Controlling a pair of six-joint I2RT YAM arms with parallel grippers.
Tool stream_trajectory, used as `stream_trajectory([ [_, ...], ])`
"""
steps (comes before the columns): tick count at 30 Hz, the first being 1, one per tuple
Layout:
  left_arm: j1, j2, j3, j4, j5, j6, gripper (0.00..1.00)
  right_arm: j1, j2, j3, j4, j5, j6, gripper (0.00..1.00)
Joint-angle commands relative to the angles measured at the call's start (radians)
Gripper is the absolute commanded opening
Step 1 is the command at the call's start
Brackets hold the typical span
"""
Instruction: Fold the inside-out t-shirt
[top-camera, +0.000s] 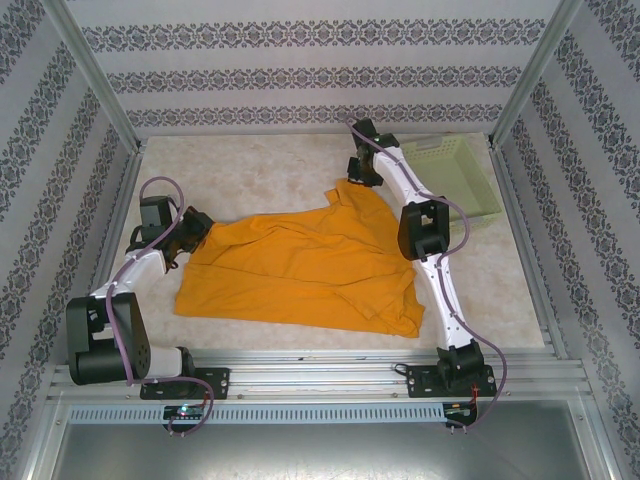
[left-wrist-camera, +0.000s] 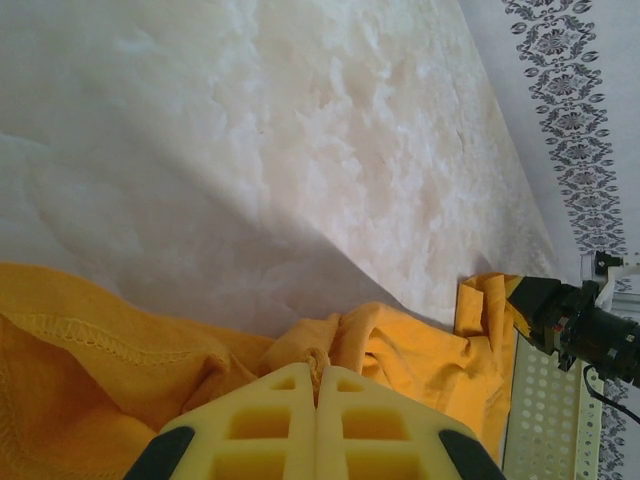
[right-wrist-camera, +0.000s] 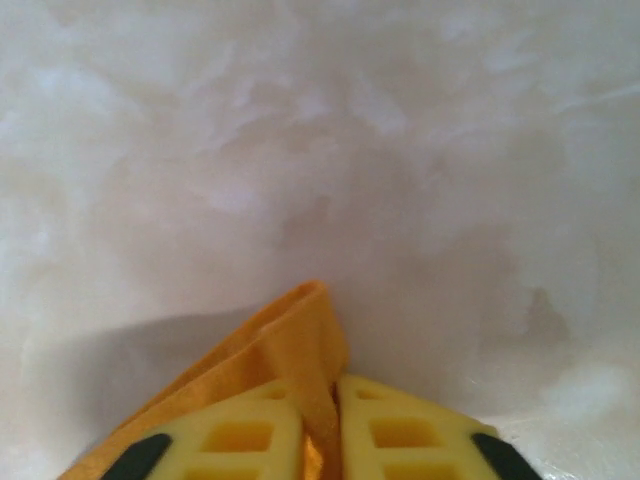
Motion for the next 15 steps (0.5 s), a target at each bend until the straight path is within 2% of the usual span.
stream_trajectory([
  [1,0.014,0.019,-0.001,0.058,0.022,-0.033,0.0,-0.02,-0.074,0.02,-0.016,-0.013,-0.016,0.08],
  [5,0.042,0.032,0.014,0.079,0.011,-0.062,0.0,-0.046,-0.171,0.015,0.0,0.015,-0.029,0.0],
  [9,0.084,0.056,0.071,0.046,-0.03,-0.04,0.01,-0.083,-0.28,-0.028,0.035,0.02,-0.04,0.0],
  [12,0.097,0.113,0.155,-0.003,-0.082,-0.006,0.01,-0.097,-0.355,-0.09,0.093,-0.01,-0.052,0.0],
  [15,0.109,0.195,0.219,-0.002,-0.089,-0.008,0.01,-0.099,-0.404,-0.136,0.145,-0.047,-0.061,0.0],
])
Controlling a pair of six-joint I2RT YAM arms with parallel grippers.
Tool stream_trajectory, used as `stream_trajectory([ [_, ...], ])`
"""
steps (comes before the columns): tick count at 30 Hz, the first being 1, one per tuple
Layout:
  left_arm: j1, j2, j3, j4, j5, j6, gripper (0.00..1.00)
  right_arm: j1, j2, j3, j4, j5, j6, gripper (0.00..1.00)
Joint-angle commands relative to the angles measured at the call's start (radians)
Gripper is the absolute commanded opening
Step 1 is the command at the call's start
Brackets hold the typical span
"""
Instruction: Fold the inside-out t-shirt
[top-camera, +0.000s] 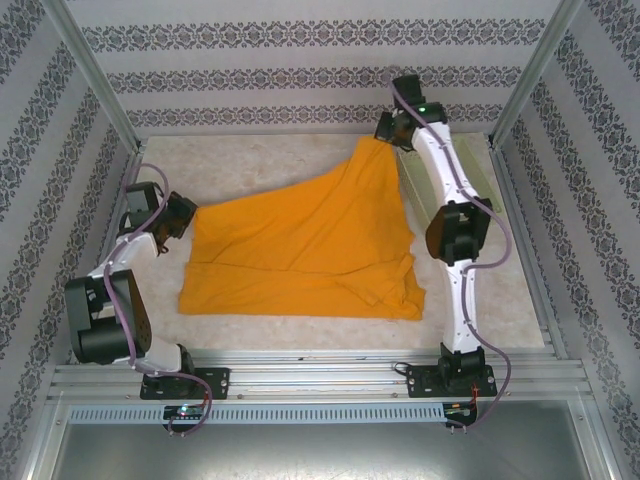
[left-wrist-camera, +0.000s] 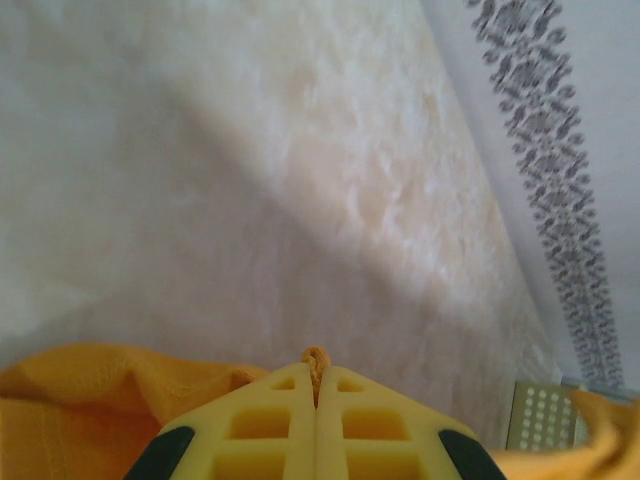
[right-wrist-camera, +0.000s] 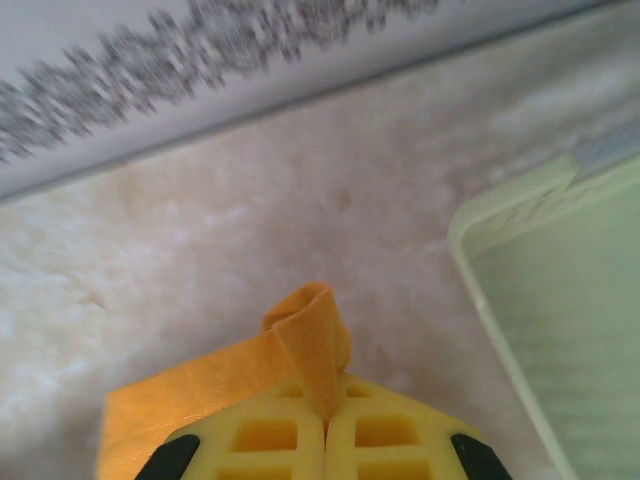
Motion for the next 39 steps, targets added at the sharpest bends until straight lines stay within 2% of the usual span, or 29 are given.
stream_trajectory([
  [1,0.021,0.079,0.074,-0.008,-0.024,0.022,0.01,0.003,-0.05,-0.045,0.079,-0.049,-0.031,0.0],
  [6,0.03,0.199,0.173,-0.016,0.027,0.018,0.01,0.004,-0.06,-0.058,0.104,-0.088,-0.039,0.0],
  [11,0.033,0.258,0.272,-0.058,0.039,0.07,0.01,0.008,-0.053,-0.052,0.116,-0.106,-0.051,0.0],
  [16,0.033,0.314,0.37,-0.11,0.055,0.144,0.01,0.024,-0.072,-0.071,0.115,-0.091,-0.074,0.0],
  [20,0.033,0.322,0.377,-0.124,0.058,0.172,0.01,0.042,-0.126,-0.149,0.129,-0.063,-0.086,0.0],
  [28,0.033,0.255,0.274,-0.035,0.104,0.14,0.01,0.051,-0.4,-0.604,0.36,-0.035,-0.062,0.0],
  [39,0.038,0.08,0.033,0.134,0.107,0.071,0.01,0.062,-0.671,-1.091,0.537,-0.054,-0.017,0.0],
])
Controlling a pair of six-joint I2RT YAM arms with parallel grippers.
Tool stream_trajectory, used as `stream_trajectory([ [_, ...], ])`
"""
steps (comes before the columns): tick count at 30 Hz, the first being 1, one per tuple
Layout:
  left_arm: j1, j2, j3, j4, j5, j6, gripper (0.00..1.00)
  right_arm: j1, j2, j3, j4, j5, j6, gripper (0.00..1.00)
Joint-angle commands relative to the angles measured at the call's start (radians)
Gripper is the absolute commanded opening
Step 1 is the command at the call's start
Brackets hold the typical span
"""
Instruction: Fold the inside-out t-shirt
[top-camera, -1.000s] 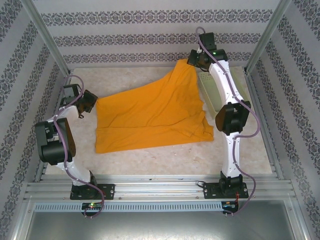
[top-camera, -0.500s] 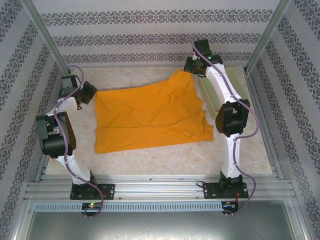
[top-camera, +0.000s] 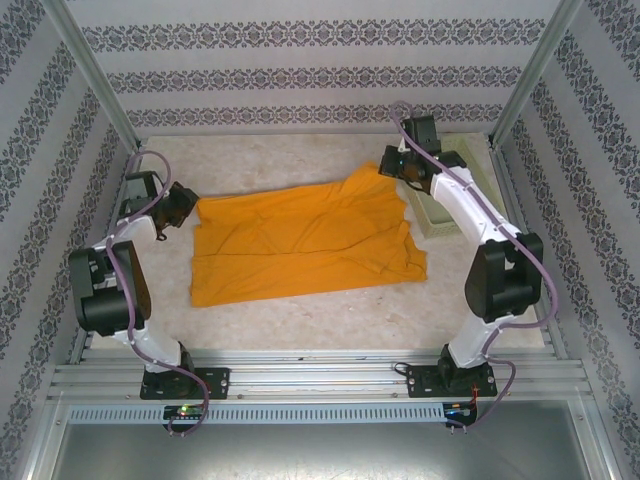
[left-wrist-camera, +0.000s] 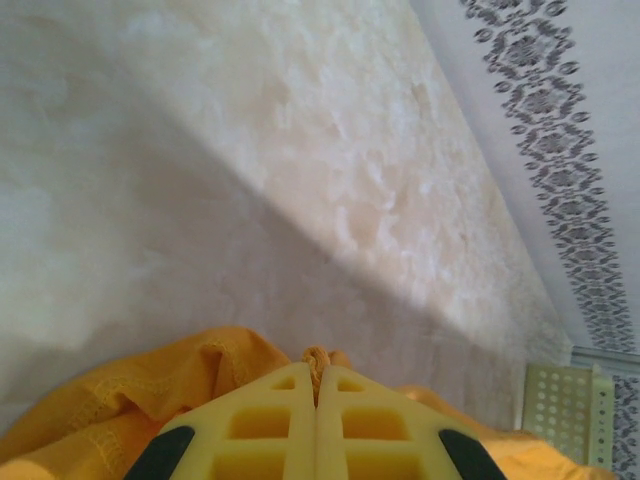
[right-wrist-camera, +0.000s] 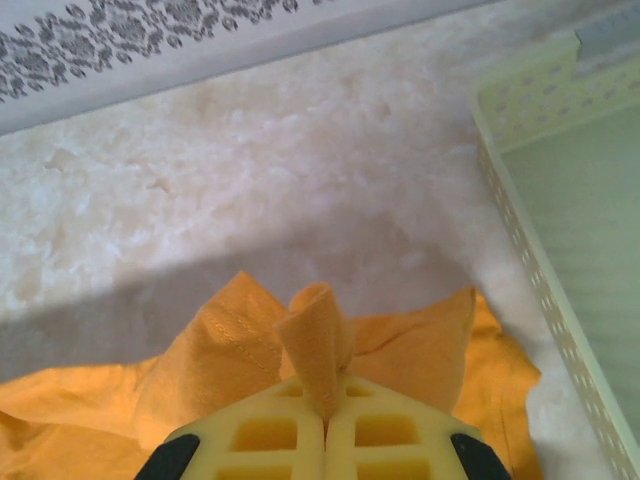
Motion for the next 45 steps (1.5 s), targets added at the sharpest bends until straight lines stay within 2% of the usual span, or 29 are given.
stream_trajectory([
  [1,0.017,-0.088,-0.085,0.115,0.0,-0.037,0.01,0.018,-0.069,-0.131,0.081,0.001,0.034,0.0],
  [6,0.018,-0.213,-0.211,0.148,-0.022,-0.054,0.01,0.046,-0.192,-0.322,0.129,0.026,0.061,0.0],
  [10,0.017,-0.328,-0.302,0.108,-0.087,-0.062,0.01,0.049,-0.28,-0.44,0.148,0.055,0.092,0.0],
  [17,0.018,-0.508,-0.476,0.083,-0.144,-0.093,0.02,0.038,-0.357,-0.549,0.145,0.071,0.145,0.0],
  [23,0.018,-0.657,-0.535,-0.035,-0.169,-0.049,0.04,0.032,-0.39,-0.606,0.138,0.081,0.157,0.0],
  [28,0.018,-0.725,-0.567,-0.102,-0.173,-0.028,0.07,0.014,-0.447,-0.671,0.121,0.114,0.188,0.0],
  [39,0.018,-0.803,-0.663,-0.162,-0.176,-0.034,0.09,0.001,-0.559,-0.777,0.096,0.09,0.198,0.0],
  [42,0.018,-0.833,-0.675,-0.188,-0.167,-0.038,0.13,0.001,-0.575,-0.826,0.101,0.065,0.223,0.04],
  [45,0.018,-0.859,-0.68,-0.233,-0.16,-0.047,0.2,0.0,-0.591,-0.87,0.103,0.046,0.245,0.18],
])
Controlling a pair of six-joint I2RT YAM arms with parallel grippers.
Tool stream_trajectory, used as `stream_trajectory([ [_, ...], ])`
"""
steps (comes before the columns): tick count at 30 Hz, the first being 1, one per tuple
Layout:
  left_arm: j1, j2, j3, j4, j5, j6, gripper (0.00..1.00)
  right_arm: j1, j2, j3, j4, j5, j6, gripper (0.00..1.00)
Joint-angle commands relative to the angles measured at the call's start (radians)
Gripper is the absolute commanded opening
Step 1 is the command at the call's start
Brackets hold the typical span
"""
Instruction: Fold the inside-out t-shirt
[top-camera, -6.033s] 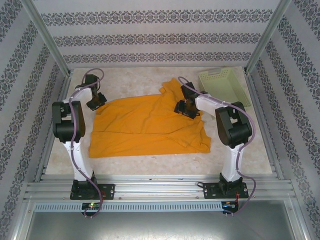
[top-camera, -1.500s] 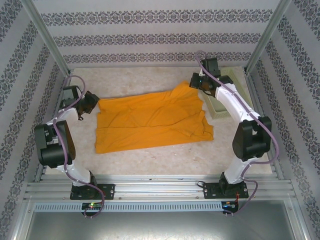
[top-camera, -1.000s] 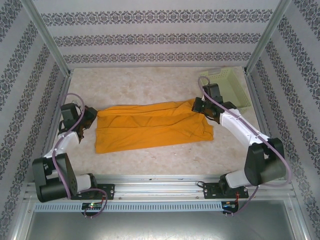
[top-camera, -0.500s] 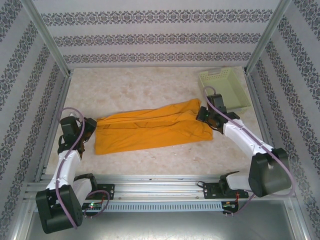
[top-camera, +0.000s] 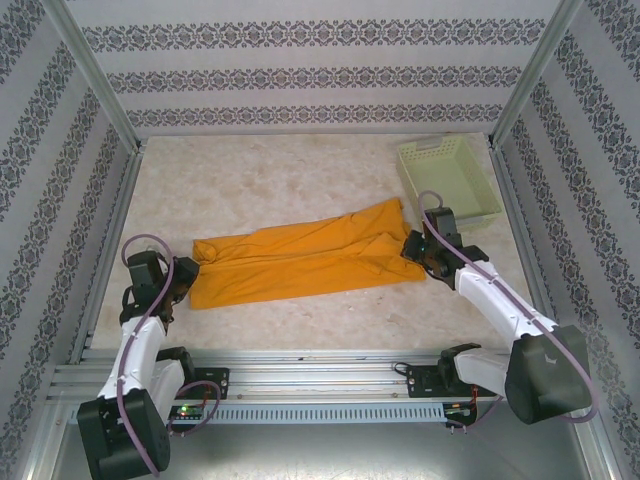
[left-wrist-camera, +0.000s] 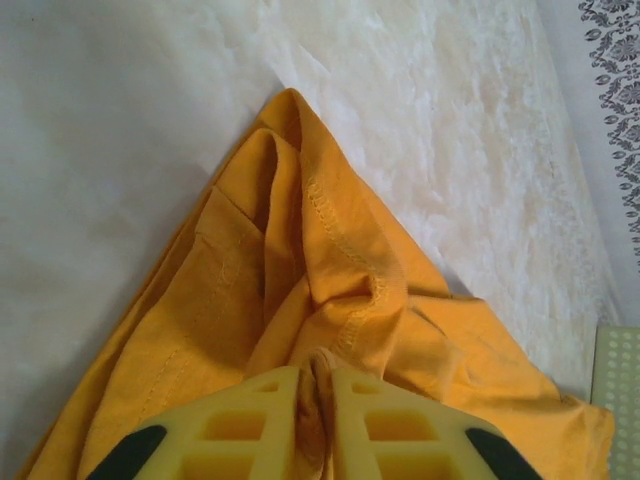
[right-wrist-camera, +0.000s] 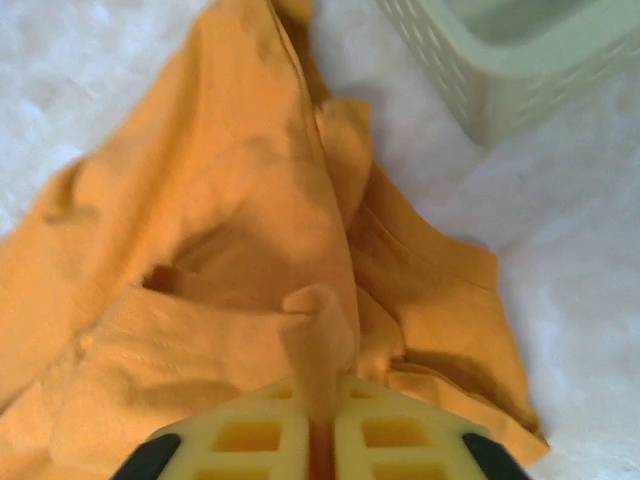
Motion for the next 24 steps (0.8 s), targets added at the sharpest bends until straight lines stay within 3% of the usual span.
stream_trajectory([
  [1,0.014,-0.041,-0.009,-0.084,-0.002,0.001,0.26,-0.005,-0.035,-0.044,-0.024,-0.014,0.04,0.24],
  [5,0.014,-0.116,0.062,-0.246,-0.088,0.007,0.45,-0.013,-0.08,-0.009,-0.077,0.018,0.024,0.49],
  [7,0.014,-0.141,0.111,-0.291,-0.142,0.017,0.53,-0.013,-0.086,0.031,-0.086,0.016,0.008,0.52],
  [9,0.012,-0.123,0.157,-0.264,-0.14,0.033,0.56,-0.006,-0.068,0.082,-0.073,0.004,-0.003,0.54],
  [13,-0.045,0.067,0.281,-0.208,-0.079,0.055,0.56,0.038,0.061,0.197,-0.047,-0.014,-0.017,0.56],
  [19,-0.285,0.401,0.451,-0.142,-0.114,0.091,0.57,0.091,0.364,0.412,-0.054,-0.036,-0.004,0.57],
  [24,-0.326,0.641,0.501,-0.055,-0.121,0.082,0.58,0.085,0.573,0.505,-0.027,-0.052,0.025,0.57],
])
